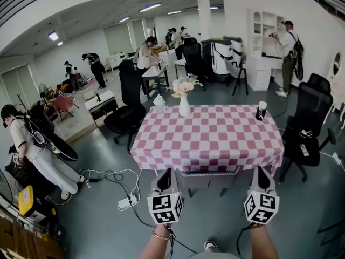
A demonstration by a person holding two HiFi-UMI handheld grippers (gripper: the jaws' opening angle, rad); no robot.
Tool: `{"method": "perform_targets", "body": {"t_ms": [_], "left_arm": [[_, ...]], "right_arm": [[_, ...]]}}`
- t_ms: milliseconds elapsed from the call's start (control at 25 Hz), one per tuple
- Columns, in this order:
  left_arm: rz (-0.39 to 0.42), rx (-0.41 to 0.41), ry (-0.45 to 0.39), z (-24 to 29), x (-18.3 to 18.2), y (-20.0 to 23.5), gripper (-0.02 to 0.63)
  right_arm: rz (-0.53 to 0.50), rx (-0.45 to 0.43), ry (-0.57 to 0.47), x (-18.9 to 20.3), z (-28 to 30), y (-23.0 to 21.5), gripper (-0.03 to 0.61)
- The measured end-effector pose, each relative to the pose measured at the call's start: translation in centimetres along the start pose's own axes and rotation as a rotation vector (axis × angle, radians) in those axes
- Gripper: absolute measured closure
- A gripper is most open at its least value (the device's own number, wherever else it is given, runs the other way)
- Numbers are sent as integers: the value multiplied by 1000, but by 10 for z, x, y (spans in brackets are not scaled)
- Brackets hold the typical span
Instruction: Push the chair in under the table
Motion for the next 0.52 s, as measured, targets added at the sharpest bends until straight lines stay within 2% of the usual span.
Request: {"method": "perform_targets", "body": {"t_ms": [520], "left_arm": [[-13, -4, 27, 2, 11, -3, 614]], "right_arm": [[-1, -1, 15, 5, -1, -12, 569]]}}
Point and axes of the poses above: the fingertips, and each gripper's own axes: z forward along the fingers, y to its left, x out of its underside, the point moved 6 cm from there along -z, backward along the fingers, and after that the axes turned 7 degrees about -z, right-handed, at the moved point
